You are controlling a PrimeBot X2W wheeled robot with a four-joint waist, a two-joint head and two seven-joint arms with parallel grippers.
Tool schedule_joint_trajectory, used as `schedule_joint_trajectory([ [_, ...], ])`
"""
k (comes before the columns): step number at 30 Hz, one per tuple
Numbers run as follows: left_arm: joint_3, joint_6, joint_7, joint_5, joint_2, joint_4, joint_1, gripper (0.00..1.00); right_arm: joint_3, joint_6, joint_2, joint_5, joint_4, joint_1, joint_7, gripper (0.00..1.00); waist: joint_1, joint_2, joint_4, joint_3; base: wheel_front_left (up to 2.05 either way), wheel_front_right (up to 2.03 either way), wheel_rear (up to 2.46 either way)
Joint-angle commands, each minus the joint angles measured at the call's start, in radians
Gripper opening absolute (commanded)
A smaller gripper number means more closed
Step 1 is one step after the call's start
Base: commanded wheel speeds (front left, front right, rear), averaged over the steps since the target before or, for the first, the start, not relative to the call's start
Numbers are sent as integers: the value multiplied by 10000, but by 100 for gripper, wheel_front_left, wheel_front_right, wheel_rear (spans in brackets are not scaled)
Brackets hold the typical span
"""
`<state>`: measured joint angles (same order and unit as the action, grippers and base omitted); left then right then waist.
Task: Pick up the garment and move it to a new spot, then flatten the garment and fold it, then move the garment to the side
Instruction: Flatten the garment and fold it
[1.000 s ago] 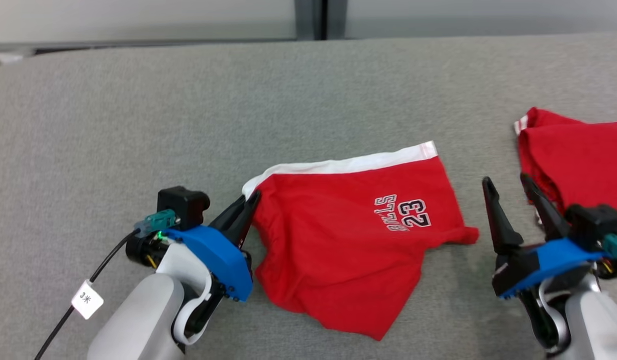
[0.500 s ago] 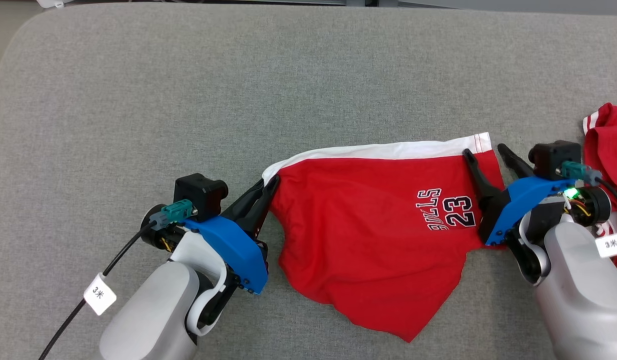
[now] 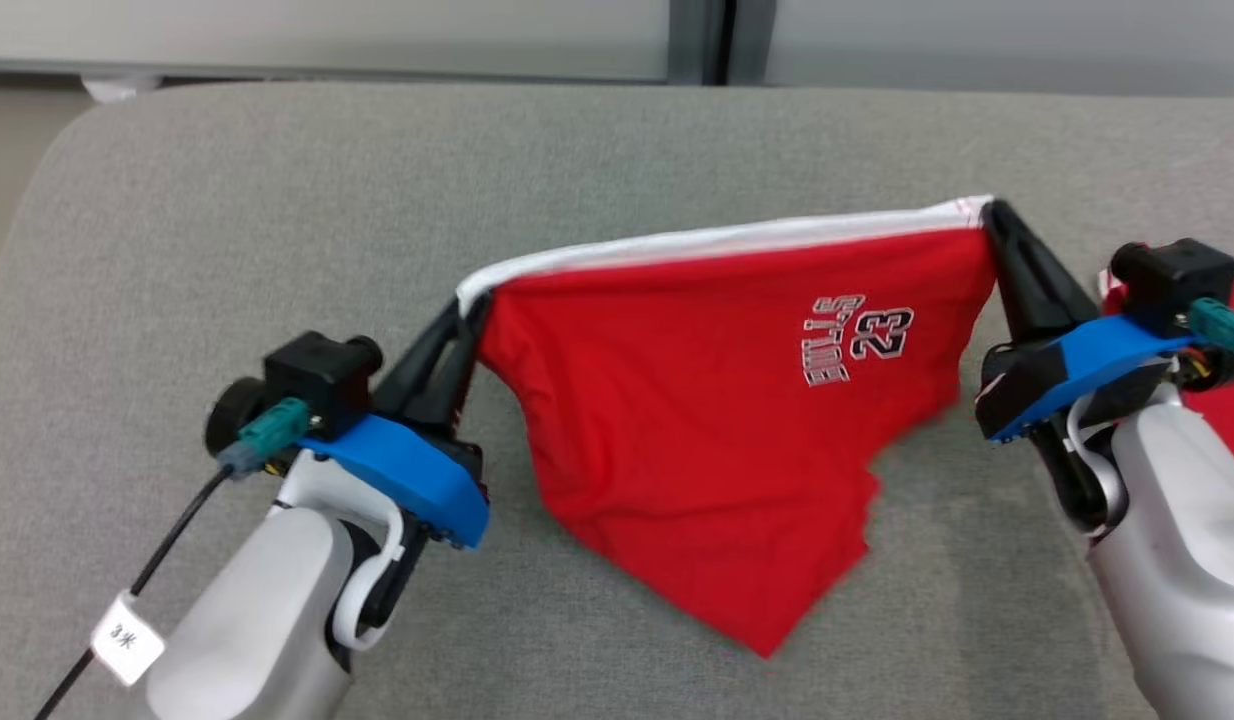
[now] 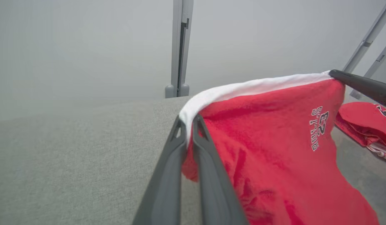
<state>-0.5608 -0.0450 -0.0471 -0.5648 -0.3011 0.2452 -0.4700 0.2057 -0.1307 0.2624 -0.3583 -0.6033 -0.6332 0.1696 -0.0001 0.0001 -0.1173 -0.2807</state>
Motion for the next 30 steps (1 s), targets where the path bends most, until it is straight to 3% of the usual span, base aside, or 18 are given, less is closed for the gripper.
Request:
schedule_joint_trajectory([
  [1, 173, 195, -208, 106, -122, -264, -80, 0, -126, 1, 177, -10, 458, 244, 218, 0, 1, -1, 266, 351, 0, 0, 0],
  [7, 507, 905, -493, 724, -679, -1732, -150, 0, -973, 2, 246, 300, 3104, 874, 302, 0, 1, -1, 704, 1142, 0, 0, 0],
  [13, 875, 1497, -286, 1289, -1234, -3744, -444, 0, -2217, 7, 5, 978, 6404, 1563, -959, 0, 1, -1, 969, 1641, 0, 0, 0],
  [18, 1026, 1731, 43, 1512, -1474, -4942, -752, 0, -2968, 7, -296, 1243, 8310, 1845, -2050, 0, 1, -1, 1051, 1697, 0, 0, 0],
  [24, 893, 1571, 371, 1425, -1422, -5118, -1231, 0, -3225, 5, -442, 1236, 9093, 1613, -2735, 0, 1, -1, 1112, 1323, 0, 0, 0],
  [30, 812, 916, 267, 931, -1002, -3498, -2308, 0, -2955, 1, -336, 1000, 8154, 358, -2887, 0, 1, -1, 1136, 516, 0, 0, 0],
])
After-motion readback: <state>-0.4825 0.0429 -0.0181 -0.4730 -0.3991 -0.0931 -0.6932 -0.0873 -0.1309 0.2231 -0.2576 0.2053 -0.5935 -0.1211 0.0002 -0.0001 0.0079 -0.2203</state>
